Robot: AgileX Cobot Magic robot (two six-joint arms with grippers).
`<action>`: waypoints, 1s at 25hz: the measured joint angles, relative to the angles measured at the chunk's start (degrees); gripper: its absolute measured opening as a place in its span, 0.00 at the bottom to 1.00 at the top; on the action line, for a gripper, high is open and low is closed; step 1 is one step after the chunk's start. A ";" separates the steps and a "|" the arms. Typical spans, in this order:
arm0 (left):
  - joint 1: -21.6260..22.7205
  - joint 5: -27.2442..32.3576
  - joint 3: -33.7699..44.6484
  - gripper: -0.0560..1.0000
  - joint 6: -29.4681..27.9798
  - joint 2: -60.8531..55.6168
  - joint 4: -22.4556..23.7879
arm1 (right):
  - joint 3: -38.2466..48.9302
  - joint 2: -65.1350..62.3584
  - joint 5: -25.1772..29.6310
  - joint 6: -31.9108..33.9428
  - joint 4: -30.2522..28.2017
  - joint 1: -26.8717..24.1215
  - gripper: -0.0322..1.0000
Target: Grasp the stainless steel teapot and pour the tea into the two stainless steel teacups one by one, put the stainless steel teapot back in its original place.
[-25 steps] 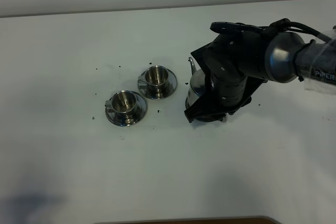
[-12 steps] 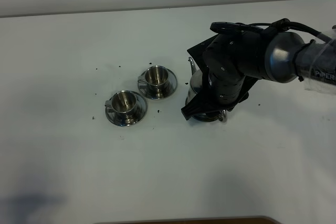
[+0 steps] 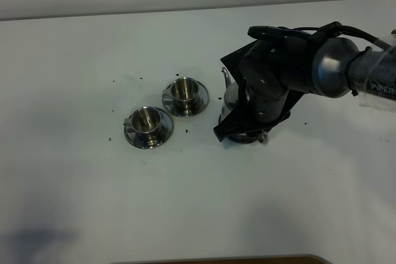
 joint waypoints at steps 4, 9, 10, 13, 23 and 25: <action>0.00 0.00 0.00 0.46 0.06 0.00 0.00 | 0.00 0.00 0.00 0.00 0.00 0.00 0.22; 0.00 0.00 0.00 0.46 0.06 0.00 0.00 | 0.00 0.00 0.00 0.00 0.00 0.00 0.22; 0.00 0.00 0.00 0.46 0.06 0.00 0.00 | 0.00 0.00 0.00 0.00 0.00 0.00 0.22; 0.00 0.00 0.00 0.46 0.06 0.00 0.00 | 0.00 0.00 0.05 0.00 0.00 0.00 0.22; 0.00 0.00 0.00 0.46 0.06 0.00 0.00 | 0.00 0.00 0.72 0.00 0.00 0.00 0.22; 0.00 0.00 0.00 0.46 0.06 0.00 0.00 | 0.00 0.00 0.77 0.00 0.00 0.00 0.22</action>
